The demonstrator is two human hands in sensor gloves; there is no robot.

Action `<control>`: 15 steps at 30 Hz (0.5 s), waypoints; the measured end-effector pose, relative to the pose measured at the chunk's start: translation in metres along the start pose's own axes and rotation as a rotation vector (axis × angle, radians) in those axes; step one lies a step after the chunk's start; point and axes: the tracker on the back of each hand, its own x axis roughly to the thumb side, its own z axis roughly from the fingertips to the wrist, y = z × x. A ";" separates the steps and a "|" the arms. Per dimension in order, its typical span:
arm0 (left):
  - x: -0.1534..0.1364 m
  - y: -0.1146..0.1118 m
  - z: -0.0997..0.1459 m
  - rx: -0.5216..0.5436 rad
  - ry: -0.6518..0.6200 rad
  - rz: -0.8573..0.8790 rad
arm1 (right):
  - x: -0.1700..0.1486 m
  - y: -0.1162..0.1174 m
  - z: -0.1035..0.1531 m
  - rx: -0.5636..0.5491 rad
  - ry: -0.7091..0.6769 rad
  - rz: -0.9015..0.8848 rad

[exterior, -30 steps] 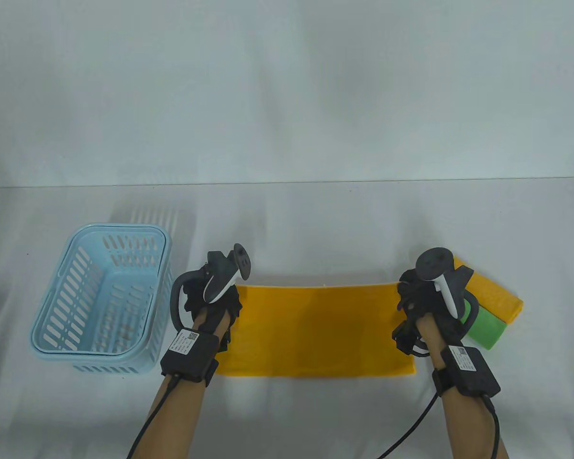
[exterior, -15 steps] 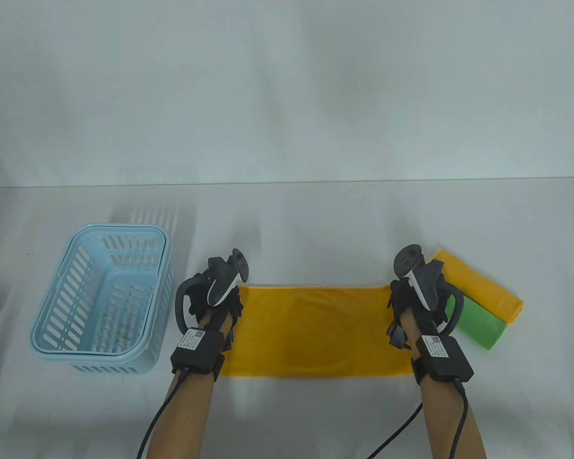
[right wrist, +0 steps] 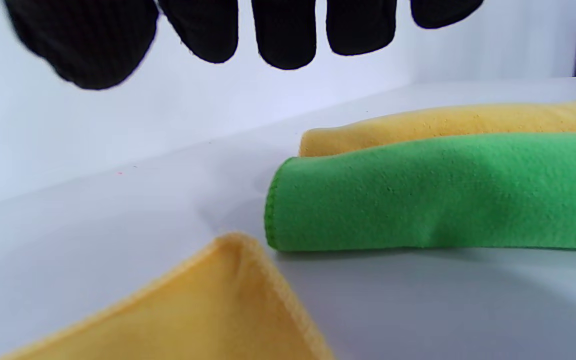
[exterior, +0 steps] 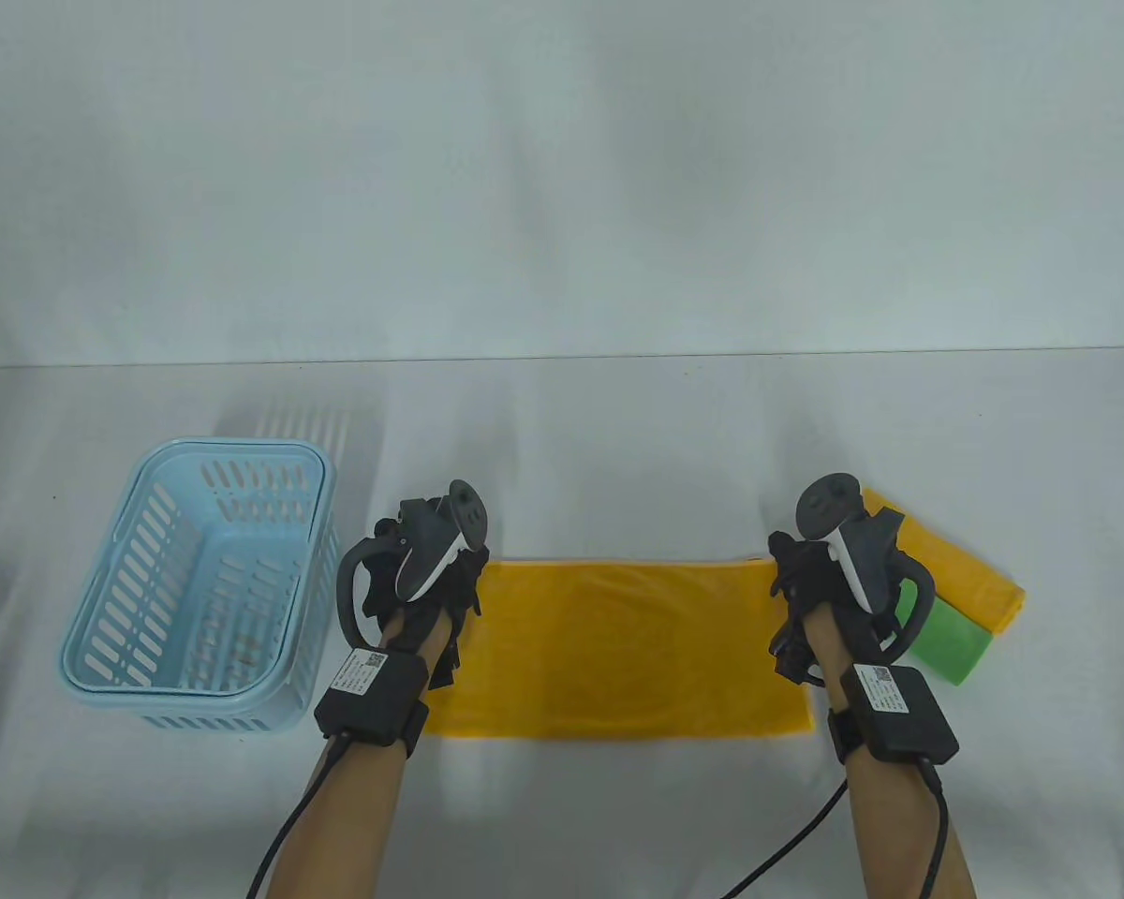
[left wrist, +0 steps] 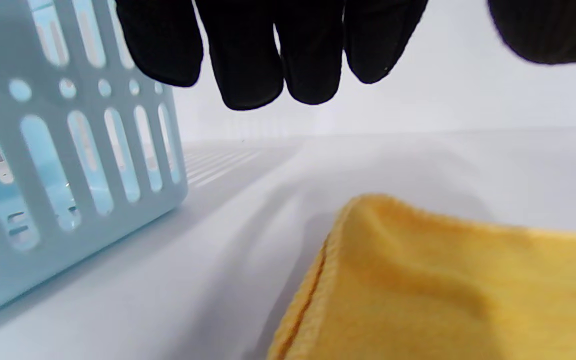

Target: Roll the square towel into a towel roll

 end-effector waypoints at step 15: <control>-0.040 0.053 0.101 0.198 -0.274 0.108 | 0.032 -0.028 0.089 0.039 -0.364 -0.149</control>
